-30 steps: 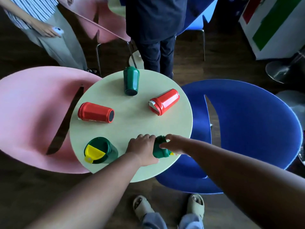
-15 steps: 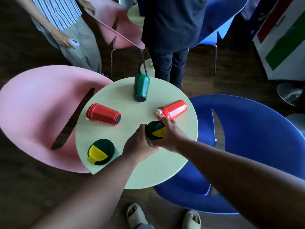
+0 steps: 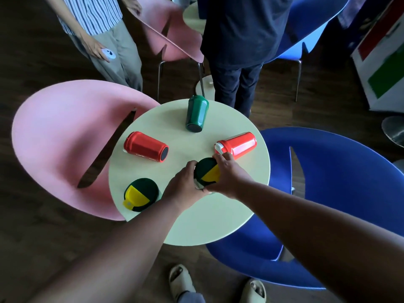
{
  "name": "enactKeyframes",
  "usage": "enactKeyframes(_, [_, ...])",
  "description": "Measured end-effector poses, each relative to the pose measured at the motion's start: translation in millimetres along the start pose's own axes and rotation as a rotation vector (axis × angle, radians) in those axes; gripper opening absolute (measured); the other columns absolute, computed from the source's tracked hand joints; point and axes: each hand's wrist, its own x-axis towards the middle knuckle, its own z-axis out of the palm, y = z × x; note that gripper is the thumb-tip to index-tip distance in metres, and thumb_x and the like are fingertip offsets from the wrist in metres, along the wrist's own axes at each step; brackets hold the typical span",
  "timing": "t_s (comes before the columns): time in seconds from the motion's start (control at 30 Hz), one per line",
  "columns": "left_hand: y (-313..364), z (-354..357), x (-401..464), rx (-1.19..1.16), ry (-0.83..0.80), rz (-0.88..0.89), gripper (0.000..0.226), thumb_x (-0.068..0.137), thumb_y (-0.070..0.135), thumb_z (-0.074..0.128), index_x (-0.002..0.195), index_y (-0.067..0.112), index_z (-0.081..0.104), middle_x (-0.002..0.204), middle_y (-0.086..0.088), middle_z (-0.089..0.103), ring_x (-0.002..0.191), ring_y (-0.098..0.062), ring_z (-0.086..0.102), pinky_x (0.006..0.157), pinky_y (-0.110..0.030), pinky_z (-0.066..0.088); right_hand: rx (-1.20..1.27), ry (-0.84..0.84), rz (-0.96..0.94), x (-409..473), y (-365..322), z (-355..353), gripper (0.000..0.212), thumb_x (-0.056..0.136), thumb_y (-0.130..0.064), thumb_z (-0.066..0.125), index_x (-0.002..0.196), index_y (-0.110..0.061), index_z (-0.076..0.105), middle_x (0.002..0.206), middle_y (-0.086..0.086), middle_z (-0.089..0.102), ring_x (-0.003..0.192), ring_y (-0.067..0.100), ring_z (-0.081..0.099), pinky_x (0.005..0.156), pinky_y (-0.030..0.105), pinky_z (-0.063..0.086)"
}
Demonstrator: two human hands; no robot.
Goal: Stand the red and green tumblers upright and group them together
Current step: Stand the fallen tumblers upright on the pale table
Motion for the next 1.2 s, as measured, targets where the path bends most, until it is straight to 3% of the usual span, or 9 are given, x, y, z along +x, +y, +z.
enactKeyframes(0.23, [-4,-19,-3,0.148,0.000,0.101,0.069,0.077,0.032,0.080,0.136,0.017,0.048,0.122,-0.005,0.062,0.113,-0.023,0.060,0.087,-0.036,0.051,-0.007,-0.020,-0.003,-1,2,3,0.109,0.065,-0.046,0.086,0.150,-0.017,0.026,0.139,0.006,0.034,0.115,0.028,0.051,0.083,0.033,0.048])
enactKeyframes(0.47, [-15,-75,-27,0.336,0.130,0.171,0.038,0.081,0.041,0.074,0.114,0.024,0.065,0.118,0.008,0.063,0.112,-0.017,0.058,0.082,-0.035,0.051,-0.133,-0.052,0.020,-1,-10,-9,0.105,0.071,-0.057,0.077,0.153,-0.020,0.022,0.153,0.010,0.028,0.134,0.033,0.040,0.100,0.043,0.046])
enactKeyframes(0.57, [-32,-100,-36,0.396,0.111,0.146,0.046,0.079,0.048,0.073,0.118,0.026,0.062,0.122,0.009,0.062,0.115,-0.018,0.058,0.086,-0.037,0.052,-0.181,-0.002,-0.106,-2,-29,-13,0.085,0.078,-0.053,0.071,0.147,-0.021,0.034,0.146,0.007,0.036,0.136,0.029,0.036,0.104,0.041,0.043])
enactKeyframes(0.63, [-44,-112,-42,0.436,0.057,0.093,0.059,0.076,0.057,0.073,0.126,0.029,0.058,0.131,0.011,0.057,0.120,-0.016,0.055,0.091,-0.035,0.050,-0.181,-0.032,-0.186,-2,-45,-11,0.068,0.083,-0.047,0.068,0.142,-0.022,0.044,0.140,0.004,0.044,0.130,0.026,0.043,0.103,0.039,0.045])
enactKeyframes(0.73, [-60,-122,-48,0.484,-0.072,-0.012,0.088,0.065,0.073,0.070,0.140,0.033,0.045,0.143,0.013,0.047,0.129,-0.013,0.048,0.096,-0.036,0.047,-0.080,-0.152,-0.185,-3,-71,-2,0.039,0.089,-0.038,0.064,0.125,-0.024,0.059,0.116,-0.004,0.062,0.102,0.017,0.060,0.085,0.030,0.051])
enactKeyframes(0.8, [-70,-124,-50,0.520,-0.192,-0.060,0.106,0.059,0.079,0.068,0.147,0.035,0.030,0.150,0.010,0.039,0.133,-0.017,0.045,0.098,-0.040,0.048,0.011,-0.230,-0.134,0,-87,7,0.029,0.090,-0.035,0.062,0.117,-0.024,0.062,0.102,-0.008,0.064,0.091,0.014,0.060,0.077,0.026,0.049])
enactKeyframes(0.9, [-87,-120,-51,0.522,-0.279,-0.041,0.112,0.058,0.073,0.073,0.149,0.037,0.017,0.151,0.004,0.035,0.133,-0.021,0.045,0.099,-0.043,0.049,0.013,-0.315,-0.092,11,-103,27,0.034,0.092,-0.038,0.059,0.122,-0.024,0.060,0.110,-0.004,0.066,0.100,0.019,0.061,0.083,0.028,0.048])
enactKeyframes(1.03, [-100,-113,-47,0.442,-0.221,0.040,0.098,0.064,0.054,0.079,0.144,0.034,0.026,0.136,0.002,0.044,0.118,-0.020,0.053,0.093,-0.036,0.053,-0.029,-0.380,-0.022,23,-113,48,0.045,0.090,-0.047,0.055,0.131,-0.027,0.054,0.129,0.001,0.062,0.113,0.023,0.059,0.094,0.038,0.050])
enactKeyframes(1.2, [-98,-107,-35,0.385,-0.164,0.119,0.089,0.062,0.056,0.079,0.135,0.031,0.034,0.122,0.002,0.048,0.106,-0.018,0.056,0.089,-0.032,0.053,-0.039,-0.356,0.019,25,-113,49,0.042,0.090,-0.042,0.056,0.129,-0.026,0.054,0.121,0.000,0.066,0.106,0.023,0.062,0.090,0.040,0.053])
